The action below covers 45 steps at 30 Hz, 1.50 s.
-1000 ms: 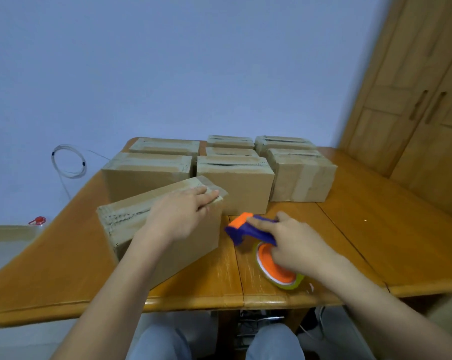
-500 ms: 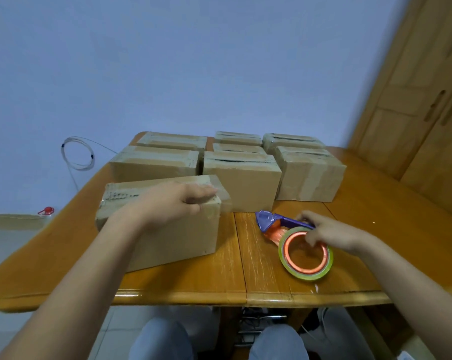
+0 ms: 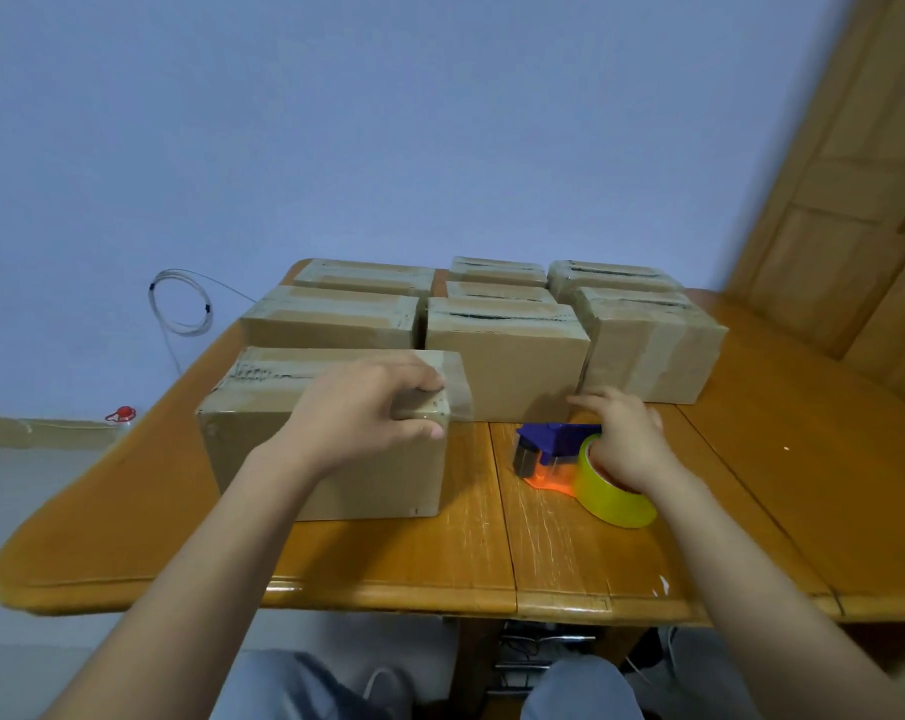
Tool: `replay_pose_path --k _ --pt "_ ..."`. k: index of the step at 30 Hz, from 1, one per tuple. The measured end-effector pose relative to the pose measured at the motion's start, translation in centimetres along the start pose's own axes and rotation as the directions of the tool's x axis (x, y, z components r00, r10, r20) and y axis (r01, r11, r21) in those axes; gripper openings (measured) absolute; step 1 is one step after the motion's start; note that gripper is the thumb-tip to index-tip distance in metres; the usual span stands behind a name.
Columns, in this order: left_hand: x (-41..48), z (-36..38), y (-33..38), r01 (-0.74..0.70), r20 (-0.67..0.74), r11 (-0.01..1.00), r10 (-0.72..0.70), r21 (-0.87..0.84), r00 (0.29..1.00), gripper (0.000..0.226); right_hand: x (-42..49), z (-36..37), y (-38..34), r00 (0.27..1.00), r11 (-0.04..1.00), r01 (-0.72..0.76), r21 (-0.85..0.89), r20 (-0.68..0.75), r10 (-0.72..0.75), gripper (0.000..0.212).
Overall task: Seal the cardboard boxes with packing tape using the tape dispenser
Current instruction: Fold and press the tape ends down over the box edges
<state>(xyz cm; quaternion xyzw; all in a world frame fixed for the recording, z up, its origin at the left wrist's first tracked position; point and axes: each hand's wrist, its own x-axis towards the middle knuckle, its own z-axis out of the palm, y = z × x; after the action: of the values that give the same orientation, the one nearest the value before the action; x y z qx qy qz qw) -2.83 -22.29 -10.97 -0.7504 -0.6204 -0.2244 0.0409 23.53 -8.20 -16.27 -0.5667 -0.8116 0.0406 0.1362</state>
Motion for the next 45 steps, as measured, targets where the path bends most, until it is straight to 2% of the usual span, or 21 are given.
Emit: replay_pose_path --k 3,5,7,10,14,17,20,23,26,30,34,37,41,43,45 --pt "-0.4 -0.4 -0.8 -0.040 0.001 0.998 0.040 -0.052 0.999 0.057 -2.5 0.3 -3.7 0.953 0.939 0.168 0.301 -0.292 -0.077 0.061" --pt "-0.9 -0.6 -1.2 -0.055 -0.008 0.993 0.055 -0.101 0.998 0.064 -4.0 0.3 -6.5 0.899 0.792 0.342 0.505 -0.420 -0.120 0.059" --pt "-1.1 -0.6 -1.5 -0.056 -0.024 0.991 0.053 -0.121 0.998 0.066 -4.8 0.5 -9.1 0.854 0.688 0.473 0.550 -0.479 -0.203 0.065" --pt "-0.9 -0.6 -1.5 -0.034 -0.028 0.986 0.029 -0.161 0.999 0.068 -4.8 1.9 -11.7 0.810 0.627 0.564 0.538 -0.507 -0.294 0.076" --pt "-0.8 -0.7 -1.5 -0.008 -0.021 0.980 0.003 -0.197 1.000 0.071 -4.4 4.7 -12.7 0.819 0.553 0.564 0.613 -0.497 -0.285 0.075" --pt "-0.7 -0.7 -1.3 0.009 -0.001 0.993 -0.009 -0.117 1.000 0.081 -4.8 6.4 -12.7 0.860 0.542 0.506 0.671 -0.442 -0.255 0.077" --pt "-0.4 -0.7 -1.2 0.050 0.085 0.999 -0.047 -0.023 0.995 0.103 -5.1 6.7 -12.6 0.888 0.521 0.460 0.719 -0.372 -0.271 0.083" --pt "-0.3 -0.8 -1.3 0.063 0.172 0.998 -0.064 0.015 0.983 0.111 -5.4 6.6 -12.6 0.911 0.514 0.402 0.758 -0.274 -0.308 0.089" --pt "-0.2 -0.9 -1.4 0.073 0.184 0.997 -0.073 0.007 0.980 0.112 -5.4 6.8 -12.6 0.921 0.519 0.360 0.775 -0.209 -0.328 0.092" --pt "0.0 -1.0 -1.4 0.079 0.216 0.997 -0.077 0.000 0.973 0.113 -5.4 6.9 -12.7 0.920 0.526 0.363 0.769 -0.207 -0.333 0.090" --pt "0.0 -1.4 -0.8 0.105 0.249 0.995 -0.101 0.000 0.963 0.101 -5.8 7.2 -12.6 0.921 0.479 0.359 0.801 -0.220 -0.322 0.087" --pt "0.0 -1.6 -0.5 0.125 0.277 0.992 -0.123 0.010 0.953 0.099 -5.7 7.5 -12.3 0.916 0.458 0.400 0.794 -0.335 -0.220 0.071" --pt "0.0 -1.4 -0.7 0.147 0.305 0.989 -0.141 0.004 0.942 0.097 -4.7 6.4 -12.2 0.897 0.418 0.381 0.824 -0.439 0.047 0.051" --pt "0.0 -1.3 -0.8 0.134 0.298 0.991 -0.131 0.010 0.946 0.096 -3.5 5.1 -12.4 0.892 0.371 0.383 0.846 -0.443 0.090 0.054" --pt "0.0 -1.3 -0.7 0.128 0.289 0.992 -0.126 0.012 0.949 0.088 -1.9 4.1 -12.7 0.912 0.326 0.361 0.874 -0.404 0.073 0.058"
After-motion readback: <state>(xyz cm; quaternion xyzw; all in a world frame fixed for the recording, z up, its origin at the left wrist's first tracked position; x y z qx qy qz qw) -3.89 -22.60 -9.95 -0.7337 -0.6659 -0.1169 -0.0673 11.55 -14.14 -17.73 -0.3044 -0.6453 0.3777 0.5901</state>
